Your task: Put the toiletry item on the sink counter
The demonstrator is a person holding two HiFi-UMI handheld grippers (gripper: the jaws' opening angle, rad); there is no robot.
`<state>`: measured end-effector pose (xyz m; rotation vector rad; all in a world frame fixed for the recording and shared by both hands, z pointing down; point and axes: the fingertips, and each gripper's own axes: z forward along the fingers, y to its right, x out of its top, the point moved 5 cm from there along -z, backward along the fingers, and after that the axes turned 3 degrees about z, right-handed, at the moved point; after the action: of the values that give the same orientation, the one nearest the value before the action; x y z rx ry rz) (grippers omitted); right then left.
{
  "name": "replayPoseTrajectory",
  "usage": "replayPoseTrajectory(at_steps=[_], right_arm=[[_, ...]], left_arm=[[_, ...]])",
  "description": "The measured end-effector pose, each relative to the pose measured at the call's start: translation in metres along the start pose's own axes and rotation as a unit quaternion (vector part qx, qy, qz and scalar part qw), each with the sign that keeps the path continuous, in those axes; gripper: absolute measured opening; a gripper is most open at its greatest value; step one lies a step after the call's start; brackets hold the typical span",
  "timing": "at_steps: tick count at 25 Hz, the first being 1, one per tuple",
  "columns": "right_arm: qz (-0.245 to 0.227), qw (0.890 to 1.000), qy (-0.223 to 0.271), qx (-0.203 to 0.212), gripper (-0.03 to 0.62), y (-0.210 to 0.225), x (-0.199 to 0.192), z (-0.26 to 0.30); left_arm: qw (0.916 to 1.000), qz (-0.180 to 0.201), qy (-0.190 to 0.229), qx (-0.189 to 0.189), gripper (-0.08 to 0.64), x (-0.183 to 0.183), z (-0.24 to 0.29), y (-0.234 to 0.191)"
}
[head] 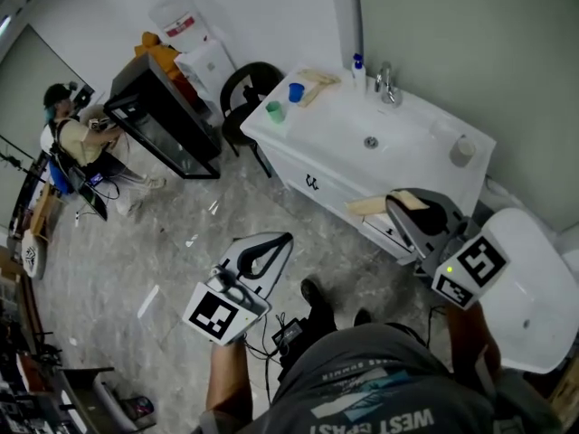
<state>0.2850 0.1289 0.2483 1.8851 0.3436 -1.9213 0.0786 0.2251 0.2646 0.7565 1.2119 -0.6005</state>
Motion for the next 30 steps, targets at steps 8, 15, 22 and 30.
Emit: replayPoseTrajectory(at_steps=[8,15,22,30], right_arm=[[0.002,1.000,-0.012,-0.025,0.049,0.019,0.002,0.050],[-0.002,0.999,-0.015,-0.043,0.049,0.026,0.007,0.110],[-0.010,0.998,-0.017,-0.067,0.049,0.024,0.018,0.171],[-0.007,0.996,-0.027,-0.087,0.049,0.030,0.016,0.225]], left_arm=[[0.9996,-0.004,0.016,-0.025,0.002,-0.009,0.020,-0.062],[0.9990,-0.007,0.023,-0.036,0.003,-0.025,0.021,-0.130],[0.9975,-0.007,0.043,-0.055,0.003,-0.034,0.015,-0.200],[0.9953,-0.019,0.059,-0.074,0.003,-0.051,0.022,-0.260]])
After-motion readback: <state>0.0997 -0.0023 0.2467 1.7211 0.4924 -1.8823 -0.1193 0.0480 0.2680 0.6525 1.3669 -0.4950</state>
